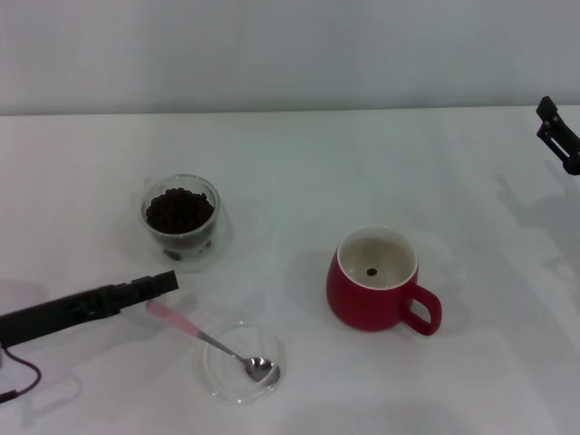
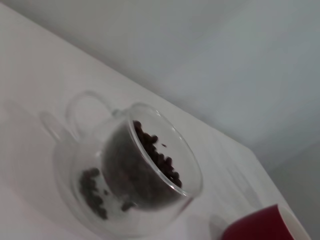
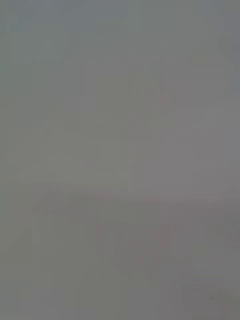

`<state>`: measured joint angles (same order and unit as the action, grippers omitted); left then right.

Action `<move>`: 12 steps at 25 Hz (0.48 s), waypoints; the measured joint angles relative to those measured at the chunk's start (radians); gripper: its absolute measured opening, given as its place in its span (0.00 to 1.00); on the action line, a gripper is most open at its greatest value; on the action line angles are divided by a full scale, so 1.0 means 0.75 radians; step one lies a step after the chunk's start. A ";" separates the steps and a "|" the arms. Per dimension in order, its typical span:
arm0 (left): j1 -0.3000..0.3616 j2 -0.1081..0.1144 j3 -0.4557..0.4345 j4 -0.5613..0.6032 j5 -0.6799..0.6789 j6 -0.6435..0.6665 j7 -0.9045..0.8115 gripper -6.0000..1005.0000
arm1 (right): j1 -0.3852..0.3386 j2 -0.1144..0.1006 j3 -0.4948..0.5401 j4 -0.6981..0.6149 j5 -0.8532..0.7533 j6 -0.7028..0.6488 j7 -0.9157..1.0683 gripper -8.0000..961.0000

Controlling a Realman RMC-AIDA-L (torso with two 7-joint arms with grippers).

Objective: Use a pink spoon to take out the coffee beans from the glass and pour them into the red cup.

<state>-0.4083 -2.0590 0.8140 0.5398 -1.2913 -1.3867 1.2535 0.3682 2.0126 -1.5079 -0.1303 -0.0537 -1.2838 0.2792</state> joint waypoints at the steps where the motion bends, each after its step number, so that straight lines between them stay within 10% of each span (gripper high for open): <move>1: 0.004 0.003 -0.004 0.006 0.000 0.001 0.006 0.50 | 0.000 0.000 0.000 0.000 0.000 0.000 0.000 0.91; 12: 0.114 -0.007 -0.254 0.144 -0.005 -0.017 0.377 0.77 | 0.000 0.000 -0.049 -0.010 -0.002 -0.009 0.000 0.91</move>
<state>-0.3226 -2.0641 0.6238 0.6481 -1.2951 -1.3997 1.5362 0.3681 2.0126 -1.5448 -0.1377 -0.0548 -1.2905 0.2790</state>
